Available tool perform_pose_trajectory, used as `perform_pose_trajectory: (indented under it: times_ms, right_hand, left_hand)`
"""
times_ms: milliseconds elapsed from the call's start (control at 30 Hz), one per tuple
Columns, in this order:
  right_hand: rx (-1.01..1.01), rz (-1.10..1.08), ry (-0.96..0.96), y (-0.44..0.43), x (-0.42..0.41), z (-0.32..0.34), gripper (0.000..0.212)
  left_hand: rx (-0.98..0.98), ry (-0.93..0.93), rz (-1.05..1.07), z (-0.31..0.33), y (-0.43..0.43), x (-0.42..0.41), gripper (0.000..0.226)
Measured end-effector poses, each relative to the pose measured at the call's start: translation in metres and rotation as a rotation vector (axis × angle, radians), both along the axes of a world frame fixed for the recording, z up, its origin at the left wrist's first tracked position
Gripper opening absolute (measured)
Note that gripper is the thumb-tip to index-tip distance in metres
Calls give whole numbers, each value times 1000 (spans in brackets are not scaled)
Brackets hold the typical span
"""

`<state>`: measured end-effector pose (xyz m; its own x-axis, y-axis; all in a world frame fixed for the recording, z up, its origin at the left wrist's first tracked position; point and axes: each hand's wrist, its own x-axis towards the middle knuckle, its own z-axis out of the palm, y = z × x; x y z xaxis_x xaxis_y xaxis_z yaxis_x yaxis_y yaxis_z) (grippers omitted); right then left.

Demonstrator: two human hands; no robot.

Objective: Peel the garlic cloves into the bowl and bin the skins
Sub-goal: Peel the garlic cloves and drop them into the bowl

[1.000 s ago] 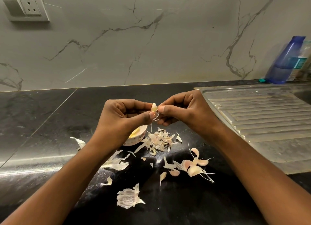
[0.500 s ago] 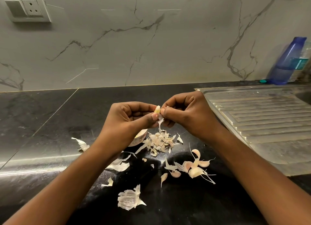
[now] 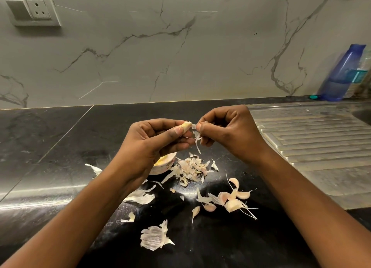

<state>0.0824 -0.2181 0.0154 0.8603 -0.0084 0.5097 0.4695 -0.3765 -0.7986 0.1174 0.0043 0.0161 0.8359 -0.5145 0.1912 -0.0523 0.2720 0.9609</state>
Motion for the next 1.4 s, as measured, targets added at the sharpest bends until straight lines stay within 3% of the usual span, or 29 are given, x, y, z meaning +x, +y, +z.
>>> perform_pose_trajectory:
  times_ms: [233, 567, 733, 1100, 1400]
  right_hand:
    - [164, 148, 179, 2, -2, 4, 12]
    - [119, 90, 188, 3, -2, 2, 8]
    - [6, 49, 147, 4, 0, 0, 8]
    - [39, -25, 95, -5, 2, 2, 5]
    - [52, 126, 212, -7, 0, 4, 16]
  left_hand:
    - [41, -88, 50, -1, 2, 3, 31]
    - [278, -495, 179, -3, 3, 3, 29]
    - [296, -456, 172, -4, 2, 0, 29]
    - [99, -215, 134, -2, 2, 2, 32]
    - [145, -221, 165, -2, 2, 2, 30]
